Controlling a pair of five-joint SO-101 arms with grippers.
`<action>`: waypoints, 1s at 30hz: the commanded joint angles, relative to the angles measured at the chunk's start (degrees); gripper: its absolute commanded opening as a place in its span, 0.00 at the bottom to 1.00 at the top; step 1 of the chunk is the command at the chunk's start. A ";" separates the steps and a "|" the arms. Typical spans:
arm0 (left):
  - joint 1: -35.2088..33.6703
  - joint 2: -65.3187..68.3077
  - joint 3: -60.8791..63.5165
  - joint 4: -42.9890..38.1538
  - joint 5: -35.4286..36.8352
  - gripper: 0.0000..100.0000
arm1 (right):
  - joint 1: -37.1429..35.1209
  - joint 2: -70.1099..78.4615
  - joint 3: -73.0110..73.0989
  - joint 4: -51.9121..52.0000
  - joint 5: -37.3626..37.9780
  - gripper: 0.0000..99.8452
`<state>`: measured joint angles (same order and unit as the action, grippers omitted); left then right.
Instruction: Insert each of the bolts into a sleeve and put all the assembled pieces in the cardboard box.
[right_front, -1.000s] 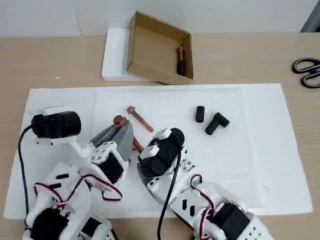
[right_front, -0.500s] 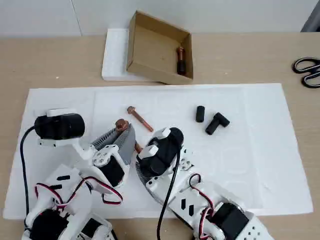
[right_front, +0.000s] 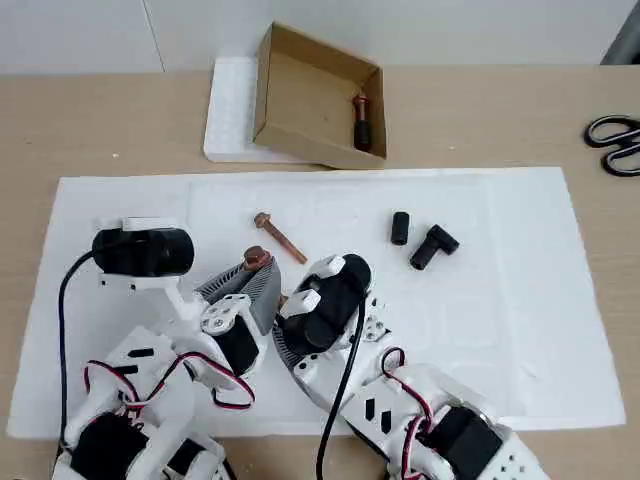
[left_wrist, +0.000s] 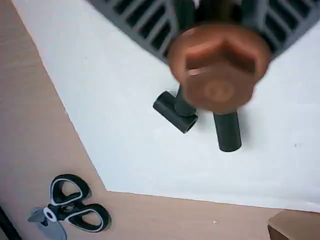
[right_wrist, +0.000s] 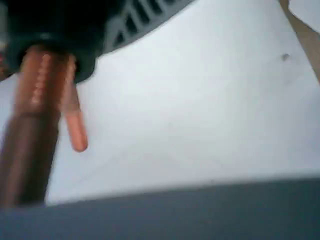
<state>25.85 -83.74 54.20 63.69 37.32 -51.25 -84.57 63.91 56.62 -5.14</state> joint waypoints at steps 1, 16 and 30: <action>0.00 -0.18 -0.22 -0.18 -0.62 0.01 | 0.04 -0.40 -4.04 -1.89 0.44 0.00; 6.59 0.00 0.04 9.67 -2.20 0.01 | 3.56 -0.40 -4.13 -7.78 3.87 0.00; 9.67 -0.26 4.79 8.79 -6.42 0.01 | 4.44 -0.40 -4.13 -8.57 5.98 0.00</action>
<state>34.37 -84.18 56.22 71.69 31.34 -48.88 -84.40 64.26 51.78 0.13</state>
